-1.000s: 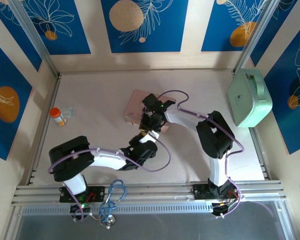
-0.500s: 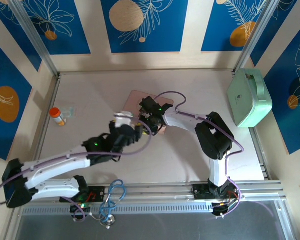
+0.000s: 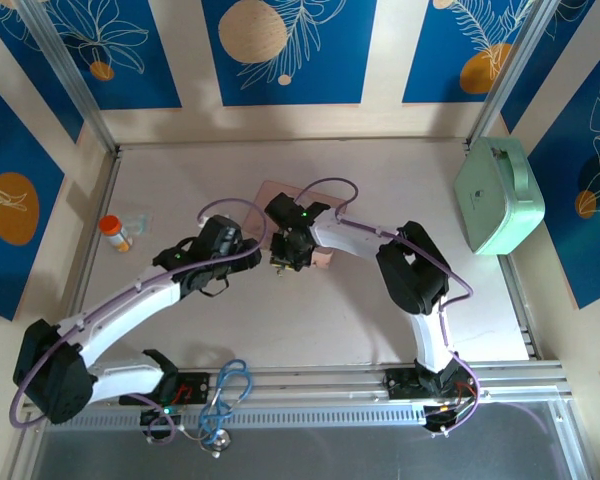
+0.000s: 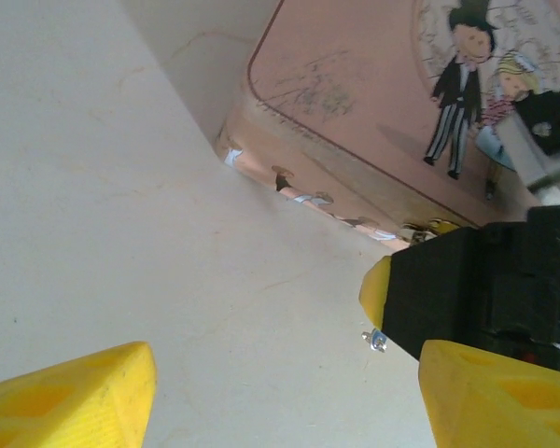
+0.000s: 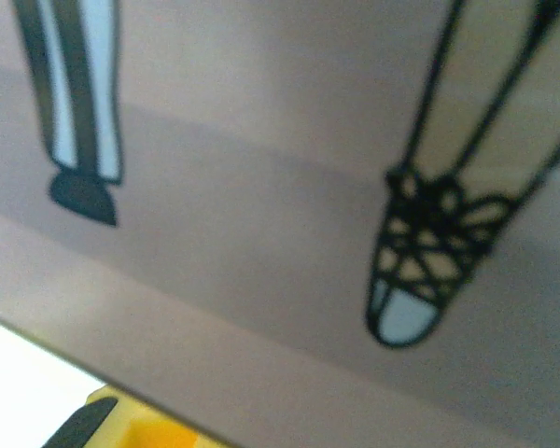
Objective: Unlock the padlock with the key
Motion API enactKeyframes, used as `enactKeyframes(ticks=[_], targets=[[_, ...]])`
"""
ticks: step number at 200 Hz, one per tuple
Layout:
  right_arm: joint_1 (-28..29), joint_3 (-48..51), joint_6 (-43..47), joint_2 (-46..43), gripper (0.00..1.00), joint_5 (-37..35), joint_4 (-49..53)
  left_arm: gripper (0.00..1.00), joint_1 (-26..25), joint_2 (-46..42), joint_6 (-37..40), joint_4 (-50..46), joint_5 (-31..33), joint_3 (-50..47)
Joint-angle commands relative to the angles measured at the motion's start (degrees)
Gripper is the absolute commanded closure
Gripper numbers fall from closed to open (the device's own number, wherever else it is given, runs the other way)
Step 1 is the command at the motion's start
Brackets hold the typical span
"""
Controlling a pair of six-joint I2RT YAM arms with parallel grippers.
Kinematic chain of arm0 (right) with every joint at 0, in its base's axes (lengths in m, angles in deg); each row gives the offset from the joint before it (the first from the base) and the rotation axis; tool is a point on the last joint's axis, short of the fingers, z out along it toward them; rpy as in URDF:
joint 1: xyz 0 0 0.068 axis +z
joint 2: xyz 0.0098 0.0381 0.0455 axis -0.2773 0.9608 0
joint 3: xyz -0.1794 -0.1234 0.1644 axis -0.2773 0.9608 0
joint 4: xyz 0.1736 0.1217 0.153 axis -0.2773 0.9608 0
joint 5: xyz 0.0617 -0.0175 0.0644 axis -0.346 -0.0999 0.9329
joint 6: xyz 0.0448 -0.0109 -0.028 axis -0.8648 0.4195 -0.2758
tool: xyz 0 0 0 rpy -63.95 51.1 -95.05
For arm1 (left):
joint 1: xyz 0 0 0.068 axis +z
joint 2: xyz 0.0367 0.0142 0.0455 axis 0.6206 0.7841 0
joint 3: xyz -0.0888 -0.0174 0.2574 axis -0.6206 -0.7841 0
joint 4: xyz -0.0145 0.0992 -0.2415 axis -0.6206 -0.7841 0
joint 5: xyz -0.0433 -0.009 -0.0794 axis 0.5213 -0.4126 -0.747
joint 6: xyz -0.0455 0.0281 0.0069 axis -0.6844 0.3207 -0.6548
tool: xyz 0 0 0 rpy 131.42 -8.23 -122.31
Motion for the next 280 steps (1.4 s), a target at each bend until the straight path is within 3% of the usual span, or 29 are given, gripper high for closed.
enactKeyframes(ticks=[1, 57, 70, 86, 104, 212, 250, 280], targets=[[1.51, 2.18, 2.12, 9.61, 1.0, 4.69, 10.94, 0.27, 2.68, 1.91, -1.3, -0.11, -5.46, 3.43], [1.33, 1.89, 2.0, 9.96, 1.0, 5.04, 10.87, 0.27, 7.07, 8.08, 0.42, 1.55, -13.28, 7.87], [1.67, 1.66, 2.06, 8.97, 0.79, 3.89, 11.18, 0.26, 8.11, 9.61, 0.35, 2.19, -14.06, 8.77], [2.86, 2.84, 2.42, 4.6, 0.45, 0.18, 10.22, 0.26, 9.05, 11.58, 1.25, 2.19, -14.34, 10.4], [3.79, 5.75, 3.49, -1.33, 0.35, -3.96, 7.61, 0.25, 9.55, 14.09, 2.64, 2.12, -14.79, 12.7], [0.73, 20.18, 8.98, -20.4, 0.39, -11.48, -6.53, 0.27, 12.44, 26.96, 7.09, 4.46, -12.91, 18.79], [-1.01, 25.02, 6.76, -22.53, 0.4, -16.91, -6.99, 0.31, 12.98, 30.0, 7.91, 5.35, -14.08, 19.67], [-3.65, 25.23, 7.0, -22.0, 0.41, -16.11, -7.93, 0.37, 13.07, 30.95, 8.71, 5.72, -15.21, 19.03]])
